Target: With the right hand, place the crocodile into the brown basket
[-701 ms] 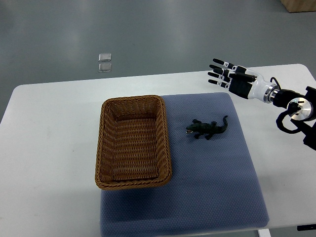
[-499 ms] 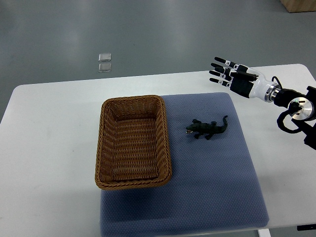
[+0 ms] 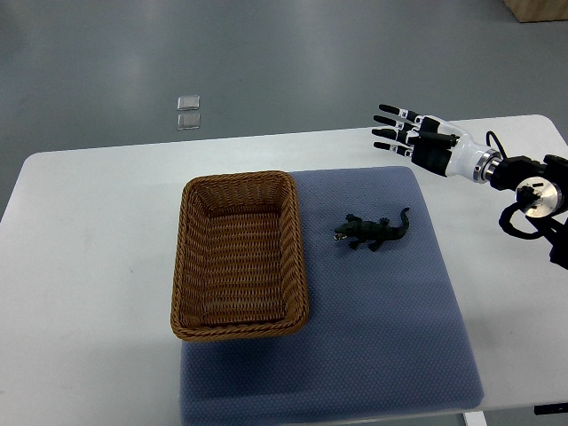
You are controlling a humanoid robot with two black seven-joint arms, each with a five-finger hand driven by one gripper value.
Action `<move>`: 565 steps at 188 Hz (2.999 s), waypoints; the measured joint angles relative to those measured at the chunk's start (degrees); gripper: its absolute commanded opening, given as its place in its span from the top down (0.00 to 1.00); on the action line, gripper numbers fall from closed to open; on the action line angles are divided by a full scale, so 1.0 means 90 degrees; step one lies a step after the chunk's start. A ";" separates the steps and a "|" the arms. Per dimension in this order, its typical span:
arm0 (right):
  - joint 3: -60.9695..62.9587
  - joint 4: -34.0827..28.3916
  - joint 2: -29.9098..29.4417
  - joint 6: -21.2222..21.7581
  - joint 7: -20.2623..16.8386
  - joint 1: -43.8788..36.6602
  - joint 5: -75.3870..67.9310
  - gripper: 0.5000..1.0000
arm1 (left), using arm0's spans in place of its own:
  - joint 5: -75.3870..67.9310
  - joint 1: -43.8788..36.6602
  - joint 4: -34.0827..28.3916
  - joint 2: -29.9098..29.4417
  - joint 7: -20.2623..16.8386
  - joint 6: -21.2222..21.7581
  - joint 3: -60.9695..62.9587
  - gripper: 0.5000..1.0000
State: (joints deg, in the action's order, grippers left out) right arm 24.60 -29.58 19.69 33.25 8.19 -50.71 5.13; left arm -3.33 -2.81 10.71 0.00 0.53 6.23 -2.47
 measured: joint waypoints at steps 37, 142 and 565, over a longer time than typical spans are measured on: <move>0.0016 -0.0030 0.0001 -0.0032 0.0669 -0.0190 0.1660 0.15 | 0.0000 0.0000 0.0000 0.0000 0.0000 0.0000 0.0000 0.00; -0.0069 -0.0753 0.0353 -0.0098 0.2322 -0.0668 0.7181 0.15 | 0.0000 0.0000 0.0002 0.0000 0.0000 0.0000 0.0001 0.00; -0.3705 -0.1205 0.0225 -0.2659 0.2979 -0.1505 0.8941 0.38 | 0.0000 0.0000 0.0002 0.0000 0.0000 0.0001 0.0001 0.00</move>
State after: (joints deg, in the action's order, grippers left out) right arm -8.75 -40.43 21.71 9.32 35.00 -64.25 85.60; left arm -3.33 -2.81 10.72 0.00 0.53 6.24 -2.46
